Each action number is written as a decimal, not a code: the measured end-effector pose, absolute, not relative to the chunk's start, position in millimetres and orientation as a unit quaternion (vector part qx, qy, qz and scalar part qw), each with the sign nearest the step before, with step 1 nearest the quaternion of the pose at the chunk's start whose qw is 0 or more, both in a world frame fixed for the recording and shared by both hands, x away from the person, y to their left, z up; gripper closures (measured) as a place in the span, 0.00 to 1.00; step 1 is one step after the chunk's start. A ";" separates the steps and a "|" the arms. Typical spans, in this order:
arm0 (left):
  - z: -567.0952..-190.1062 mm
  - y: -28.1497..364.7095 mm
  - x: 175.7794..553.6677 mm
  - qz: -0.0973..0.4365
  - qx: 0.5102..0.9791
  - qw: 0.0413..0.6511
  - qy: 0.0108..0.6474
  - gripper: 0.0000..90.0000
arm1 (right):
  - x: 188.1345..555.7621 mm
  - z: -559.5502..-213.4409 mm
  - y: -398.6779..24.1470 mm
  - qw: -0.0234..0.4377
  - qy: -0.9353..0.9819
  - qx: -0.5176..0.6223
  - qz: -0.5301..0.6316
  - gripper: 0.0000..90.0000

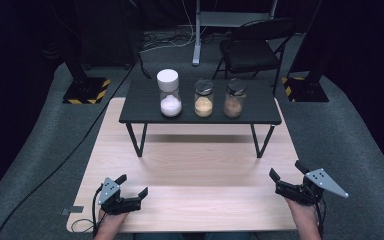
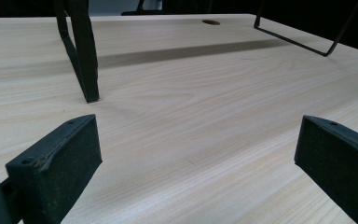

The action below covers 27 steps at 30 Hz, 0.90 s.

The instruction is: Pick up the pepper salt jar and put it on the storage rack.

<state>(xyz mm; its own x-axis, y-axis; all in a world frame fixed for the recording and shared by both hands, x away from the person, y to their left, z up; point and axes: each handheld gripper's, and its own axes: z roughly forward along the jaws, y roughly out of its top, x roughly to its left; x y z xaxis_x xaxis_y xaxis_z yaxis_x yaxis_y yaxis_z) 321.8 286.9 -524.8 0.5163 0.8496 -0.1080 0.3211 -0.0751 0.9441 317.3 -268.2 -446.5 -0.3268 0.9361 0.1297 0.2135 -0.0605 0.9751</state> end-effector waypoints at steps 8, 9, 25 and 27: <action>-524.9 286.8 321.6 0.248 0.690 0.533 0.423 0.00 | 312.7 -462.8 -273.0 0.323 0.599 0.490 0.544 0.01; -524.9 286.8 321.6 0.248 0.690 0.533 0.423 0.00 | 311.8 -464.1 -273.2 0.322 0.600 0.489 0.545 0.01; -524.9 286.4 321.4 0.248 0.691 0.532 0.422 0.00 | 308.3 -492.1 -274.5 0.298 0.614 0.494 0.539 0.01; -524.9 286.4 321.5 0.248 0.691 0.532 0.422 0.00 | 308.9 -496.6 -272.3 0.294 0.620 0.495 0.533 0.01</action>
<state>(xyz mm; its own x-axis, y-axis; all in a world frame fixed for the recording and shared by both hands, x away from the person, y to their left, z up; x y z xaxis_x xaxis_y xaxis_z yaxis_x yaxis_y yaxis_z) 321.5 286.4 -524.9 0.5206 0.8472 -0.1058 0.3189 -0.0780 0.9446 308.9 -272.3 -496.6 -0.3375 0.9272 0.1623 0.3008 -0.0571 0.9520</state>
